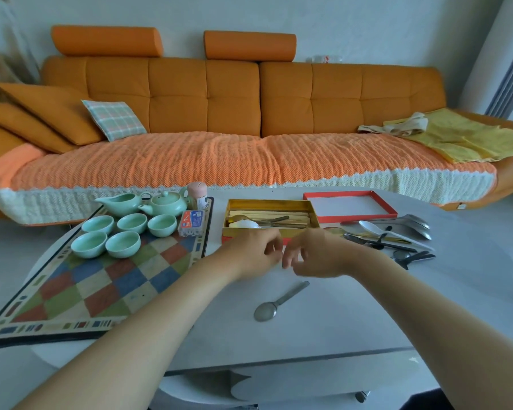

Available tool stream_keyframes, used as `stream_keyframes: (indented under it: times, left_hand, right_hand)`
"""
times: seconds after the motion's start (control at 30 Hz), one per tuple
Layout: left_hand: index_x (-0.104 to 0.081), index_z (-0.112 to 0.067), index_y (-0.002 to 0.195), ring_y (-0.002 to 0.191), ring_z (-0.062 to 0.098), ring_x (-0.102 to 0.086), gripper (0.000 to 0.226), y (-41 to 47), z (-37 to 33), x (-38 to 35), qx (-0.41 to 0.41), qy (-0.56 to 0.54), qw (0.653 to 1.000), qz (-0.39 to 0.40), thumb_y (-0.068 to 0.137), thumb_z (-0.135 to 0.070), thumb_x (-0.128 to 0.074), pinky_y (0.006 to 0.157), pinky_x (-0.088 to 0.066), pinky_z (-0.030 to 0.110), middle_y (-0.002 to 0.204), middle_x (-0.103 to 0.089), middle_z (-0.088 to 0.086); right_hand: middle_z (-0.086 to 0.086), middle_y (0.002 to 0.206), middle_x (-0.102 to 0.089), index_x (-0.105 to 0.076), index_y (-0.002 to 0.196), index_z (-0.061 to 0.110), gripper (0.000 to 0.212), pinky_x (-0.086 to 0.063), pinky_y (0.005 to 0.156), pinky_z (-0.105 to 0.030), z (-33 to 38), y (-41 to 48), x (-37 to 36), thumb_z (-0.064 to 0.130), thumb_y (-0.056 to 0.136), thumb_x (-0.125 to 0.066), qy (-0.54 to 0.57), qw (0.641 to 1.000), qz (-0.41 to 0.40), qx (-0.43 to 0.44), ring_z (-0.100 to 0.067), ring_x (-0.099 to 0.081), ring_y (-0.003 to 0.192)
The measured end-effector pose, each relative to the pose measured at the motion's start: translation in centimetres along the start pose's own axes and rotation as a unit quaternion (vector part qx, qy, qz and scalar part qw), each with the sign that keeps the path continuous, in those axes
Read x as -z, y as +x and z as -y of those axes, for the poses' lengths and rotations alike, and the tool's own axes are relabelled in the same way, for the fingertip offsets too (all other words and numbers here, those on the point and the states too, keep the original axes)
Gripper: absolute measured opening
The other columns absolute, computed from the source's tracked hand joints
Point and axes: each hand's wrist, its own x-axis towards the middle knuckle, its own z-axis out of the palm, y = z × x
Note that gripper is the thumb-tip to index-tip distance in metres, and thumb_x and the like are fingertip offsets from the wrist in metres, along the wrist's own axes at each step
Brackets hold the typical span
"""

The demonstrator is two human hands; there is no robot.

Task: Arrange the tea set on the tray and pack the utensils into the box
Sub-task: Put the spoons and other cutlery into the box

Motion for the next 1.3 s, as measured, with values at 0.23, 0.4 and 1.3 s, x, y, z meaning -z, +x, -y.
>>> stream_keyframes:
  times: [0.23, 0.4, 1.3]
  left_hand:
    - [-0.065, -0.034, 0.087, 0.082, 0.008, -0.061, 0.034, -2.0, -0.8, -0.1, 0.038, 0.052, 0.988, 0.141, 0.07, -0.063, -0.07, 0.073, -0.053, 0.033, 0.086, -0.064, -0.014]
    - [-0.065, -0.034, 0.096, 0.088, 0.006, -0.059, 0.024, -1.6, -0.2, -0.4, 0.014, 0.098, 0.988, 0.12, 0.078, -0.049, -0.072, 0.075, -0.053, 0.028, 0.096, -0.062, -0.016]
    - [-0.05, -0.029, 0.139, 0.129, 0.019, -0.041, 0.044, 4.7, 6.1, -0.9, -0.027, 0.228, 0.97, -0.079, 0.1, -0.046, -0.039, 0.107, -0.032, 0.04, 0.137, -0.053, -0.005]
  right_hand:
    - [0.021, 0.095, -0.064, -0.076, 0.094, 0.037, 0.01, -0.042, 0.077, -0.017, -0.2, -0.8, -1.0, 0.042, 0.086, -0.071, -0.031, 0.998, 0.053, -0.002, 0.0, -0.057, 0.088]
    - [0.017, 0.1, -0.062, -0.073, 0.102, 0.031, 0.015, -0.043, 0.078, -0.02, -0.3, -0.4, -1.2, 0.032, 0.095, -0.06, -0.03, 0.998, 0.046, -0.037, -0.004, -0.056, 0.094]
    - [0.008, 0.103, -0.066, -0.073, 0.105, 0.026, 0.029, -0.046, 0.083, -0.035, -3.5, 7.7, -0.5, 0.031, 0.101, -0.045, -0.023, 0.974, -0.213, -0.074, -0.016, -0.057, 0.094]
